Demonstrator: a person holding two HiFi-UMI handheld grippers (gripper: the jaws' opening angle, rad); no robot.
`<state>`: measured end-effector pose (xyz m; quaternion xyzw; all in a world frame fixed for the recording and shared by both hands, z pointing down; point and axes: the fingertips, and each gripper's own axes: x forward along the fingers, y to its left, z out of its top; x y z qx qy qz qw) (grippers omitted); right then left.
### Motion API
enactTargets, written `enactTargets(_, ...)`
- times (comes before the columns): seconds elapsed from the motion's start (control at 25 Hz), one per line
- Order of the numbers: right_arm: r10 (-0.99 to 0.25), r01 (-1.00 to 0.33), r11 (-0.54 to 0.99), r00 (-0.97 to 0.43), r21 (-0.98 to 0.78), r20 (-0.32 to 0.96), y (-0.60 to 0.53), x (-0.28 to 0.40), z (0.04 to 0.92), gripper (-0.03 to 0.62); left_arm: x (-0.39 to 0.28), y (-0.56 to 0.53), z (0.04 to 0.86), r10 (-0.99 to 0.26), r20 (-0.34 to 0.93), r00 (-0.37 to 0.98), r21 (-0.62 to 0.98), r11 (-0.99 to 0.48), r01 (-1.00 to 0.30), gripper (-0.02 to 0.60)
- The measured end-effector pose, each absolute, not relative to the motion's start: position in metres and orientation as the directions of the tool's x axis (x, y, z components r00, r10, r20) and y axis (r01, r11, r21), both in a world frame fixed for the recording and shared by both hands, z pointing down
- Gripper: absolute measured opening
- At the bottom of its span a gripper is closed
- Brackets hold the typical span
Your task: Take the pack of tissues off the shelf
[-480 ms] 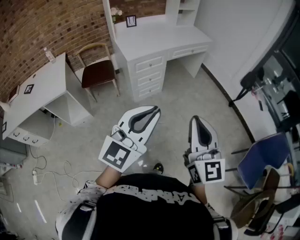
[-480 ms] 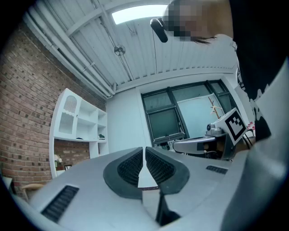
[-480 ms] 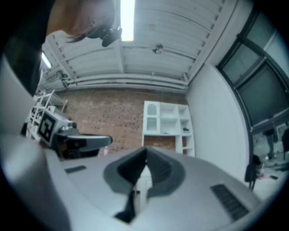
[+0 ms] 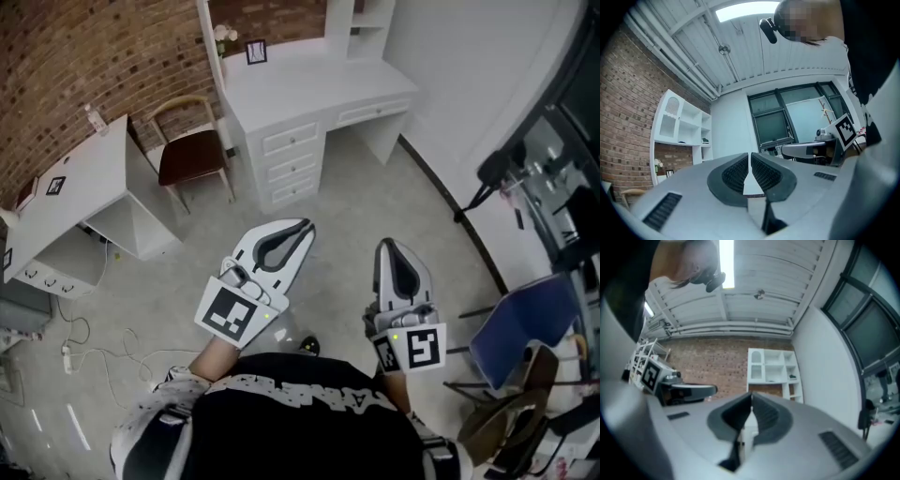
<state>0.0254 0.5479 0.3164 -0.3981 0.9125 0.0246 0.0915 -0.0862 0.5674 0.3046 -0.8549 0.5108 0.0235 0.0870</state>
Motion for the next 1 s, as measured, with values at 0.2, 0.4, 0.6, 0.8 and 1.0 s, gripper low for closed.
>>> enactTargets(0.2, -0.723, -0.736, 0.677, -0.663, -0.01, -0.195, 0.542, 0.044, 0.316, 0.032, -0.063, 0.557, 0.304, -0.858, -0.122, 0.499, -0.126, -0.486, -0.865, 0.054)
enactTargets(0.4, -0.743, -0.759, 0.652, -0.64, 0.005, -0.198, 0.536, 0.077, 0.315, 0.032, -0.029, 0.545, 0.303, -0.828, -0.122, 0.548, -0.148, -0.53, -0.835, 0.054)
enactTargets(0.6, -0.76, -0.77, 0.636, -0.618, -0.038, -0.2, 0.53, 0.102, 0.32, 0.032, -0.009, 0.535, 0.307, -0.821, -0.109, 0.561, -0.13, -0.548, -0.827, 0.054)
enactTargets(0.8, -0.766, -0.775, 0.631, -0.612, -0.047, -0.195, 0.531, 0.11, 0.322, 0.032, -0.003, 0.532, 0.307, -0.815, -0.101, 0.57, -0.122, -0.559, -0.82, 0.054)
enactTargets(1.0, -0.783, -0.791, 0.61, -0.595, -0.037, -0.183, 0.531, 0.115, 0.326, 0.034, 0.002, 0.525, 0.306, -0.797, -0.108, 0.594, -0.136, -0.58, -0.803, 0.054)
